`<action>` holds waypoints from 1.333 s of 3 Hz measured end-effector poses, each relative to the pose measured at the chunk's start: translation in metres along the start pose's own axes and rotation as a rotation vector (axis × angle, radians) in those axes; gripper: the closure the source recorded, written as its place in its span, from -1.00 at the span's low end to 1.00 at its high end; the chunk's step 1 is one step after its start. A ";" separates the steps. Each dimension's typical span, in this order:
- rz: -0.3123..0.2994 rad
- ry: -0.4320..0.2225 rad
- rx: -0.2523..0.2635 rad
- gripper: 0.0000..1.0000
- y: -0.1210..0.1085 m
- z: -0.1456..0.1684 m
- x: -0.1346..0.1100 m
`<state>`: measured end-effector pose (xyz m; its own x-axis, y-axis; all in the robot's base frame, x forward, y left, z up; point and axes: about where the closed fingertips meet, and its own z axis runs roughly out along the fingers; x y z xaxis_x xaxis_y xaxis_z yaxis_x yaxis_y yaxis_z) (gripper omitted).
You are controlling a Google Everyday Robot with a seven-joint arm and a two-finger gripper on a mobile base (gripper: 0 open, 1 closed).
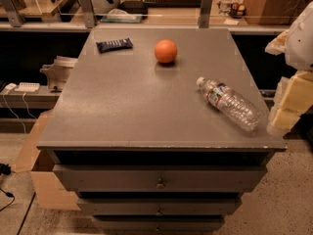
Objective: Place water bottle upright
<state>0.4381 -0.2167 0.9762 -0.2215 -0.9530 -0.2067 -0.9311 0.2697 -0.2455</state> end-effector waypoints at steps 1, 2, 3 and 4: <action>0.000 0.000 0.000 -1.00 0.000 0.000 0.000; 0.046 0.020 0.001 -1.00 -0.008 0.007 -0.010; 0.140 0.077 0.002 -1.00 -0.026 0.034 -0.029; 0.235 0.147 0.013 -1.00 -0.040 0.063 -0.047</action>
Offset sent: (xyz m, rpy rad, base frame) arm 0.0441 0.0309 -0.0169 -0.0239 0.0681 -0.1976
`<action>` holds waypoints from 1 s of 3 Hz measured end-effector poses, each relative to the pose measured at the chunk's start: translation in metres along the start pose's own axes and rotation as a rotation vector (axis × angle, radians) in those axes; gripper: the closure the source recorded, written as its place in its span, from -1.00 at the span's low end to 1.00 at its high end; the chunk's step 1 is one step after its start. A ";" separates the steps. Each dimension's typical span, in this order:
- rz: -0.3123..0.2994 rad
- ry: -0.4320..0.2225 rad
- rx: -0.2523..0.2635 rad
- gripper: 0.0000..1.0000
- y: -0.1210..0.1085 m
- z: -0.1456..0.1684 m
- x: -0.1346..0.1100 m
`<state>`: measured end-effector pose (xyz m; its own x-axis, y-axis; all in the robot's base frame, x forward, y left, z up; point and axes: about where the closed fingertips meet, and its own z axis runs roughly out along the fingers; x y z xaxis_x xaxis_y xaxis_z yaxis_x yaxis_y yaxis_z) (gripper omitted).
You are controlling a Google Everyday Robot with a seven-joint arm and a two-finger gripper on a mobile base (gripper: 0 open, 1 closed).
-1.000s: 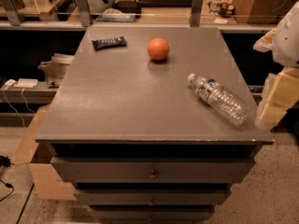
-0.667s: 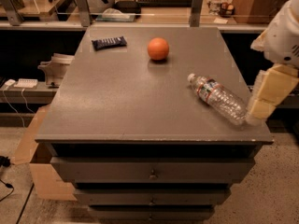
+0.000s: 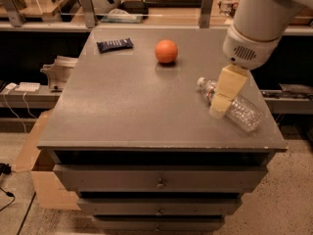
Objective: Place water bottle upright
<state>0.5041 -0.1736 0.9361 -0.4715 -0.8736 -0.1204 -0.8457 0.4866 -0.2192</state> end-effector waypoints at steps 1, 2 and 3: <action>0.185 0.026 0.006 -1.00 -0.019 0.029 -0.013; 0.252 0.035 0.005 -1.00 -0.030 0.042 -0.018; 0.263 0.024 0.001 -1.00 -0.029 0.040 -0.018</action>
Offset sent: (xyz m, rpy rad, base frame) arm 0.0615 0.0007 -0.0438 0.0377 0.0316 -0.3387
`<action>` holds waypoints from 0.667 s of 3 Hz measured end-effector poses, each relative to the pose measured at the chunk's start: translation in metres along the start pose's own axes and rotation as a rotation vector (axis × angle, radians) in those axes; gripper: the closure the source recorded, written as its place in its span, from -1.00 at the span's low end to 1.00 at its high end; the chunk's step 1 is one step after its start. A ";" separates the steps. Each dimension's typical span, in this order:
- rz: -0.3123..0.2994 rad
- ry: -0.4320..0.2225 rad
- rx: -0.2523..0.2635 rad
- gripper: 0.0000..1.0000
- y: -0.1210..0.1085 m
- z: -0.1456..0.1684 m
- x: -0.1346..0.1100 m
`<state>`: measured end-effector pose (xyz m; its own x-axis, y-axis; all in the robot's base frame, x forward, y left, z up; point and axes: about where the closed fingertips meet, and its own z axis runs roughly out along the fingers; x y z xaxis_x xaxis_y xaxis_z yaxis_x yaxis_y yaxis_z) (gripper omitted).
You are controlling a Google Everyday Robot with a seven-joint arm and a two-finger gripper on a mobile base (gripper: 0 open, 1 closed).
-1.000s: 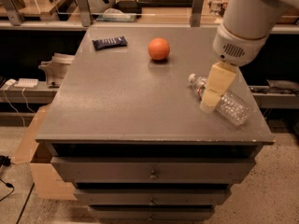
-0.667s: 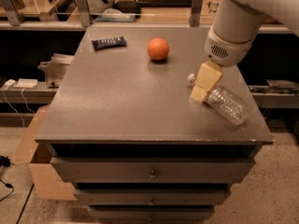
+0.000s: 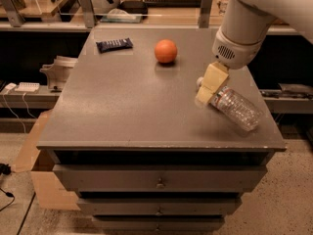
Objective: Place water bottle upright
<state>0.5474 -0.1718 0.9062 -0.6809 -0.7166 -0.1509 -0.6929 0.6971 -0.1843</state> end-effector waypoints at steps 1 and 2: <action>0.048 0.028 -0.027 -1.00 -0.010 0.014 0.002; 0.089 0.070 -0.053 -1.00 -0.017 0.030 0.000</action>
Offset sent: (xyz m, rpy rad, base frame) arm 0.0261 -0.0186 -0.0419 -0.0008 0.1628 -0.1513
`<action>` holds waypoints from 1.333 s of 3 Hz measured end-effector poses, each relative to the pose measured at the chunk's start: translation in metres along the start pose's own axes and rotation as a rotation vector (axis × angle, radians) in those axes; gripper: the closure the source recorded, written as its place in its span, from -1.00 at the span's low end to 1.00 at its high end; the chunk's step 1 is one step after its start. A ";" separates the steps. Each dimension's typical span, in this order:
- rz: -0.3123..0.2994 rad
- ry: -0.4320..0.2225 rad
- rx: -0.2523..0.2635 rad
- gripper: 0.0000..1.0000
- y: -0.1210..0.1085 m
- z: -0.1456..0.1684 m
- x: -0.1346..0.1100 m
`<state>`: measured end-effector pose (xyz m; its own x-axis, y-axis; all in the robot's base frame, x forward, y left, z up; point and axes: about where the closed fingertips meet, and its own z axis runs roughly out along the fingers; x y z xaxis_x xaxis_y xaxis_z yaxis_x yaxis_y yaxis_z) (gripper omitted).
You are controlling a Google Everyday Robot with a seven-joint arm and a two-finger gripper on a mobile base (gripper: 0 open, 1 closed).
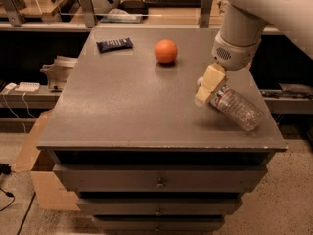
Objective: Place water bottle upright
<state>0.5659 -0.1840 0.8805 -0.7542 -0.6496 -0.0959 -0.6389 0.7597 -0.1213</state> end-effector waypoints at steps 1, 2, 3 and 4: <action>0.019 0.049 0.009 -1.00 -0.001 0.012 -0.005; 0.025 0.091 0.025 -1.00 0.001 0.022 -0.008; 0.028 0.112 0.028 -0.62 0.003 0.028 -0.010; 0.023 0.115 0.019 -0.19 0.005 0.032 -0.014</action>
Offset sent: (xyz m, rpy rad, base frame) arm 0.0036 0.0057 -0.0314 -0.1332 0.1103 -0.0588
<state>0.5775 -0.1719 0.8496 -0.7815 -0.6238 0.0154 -0.6195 0.7727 -0.1387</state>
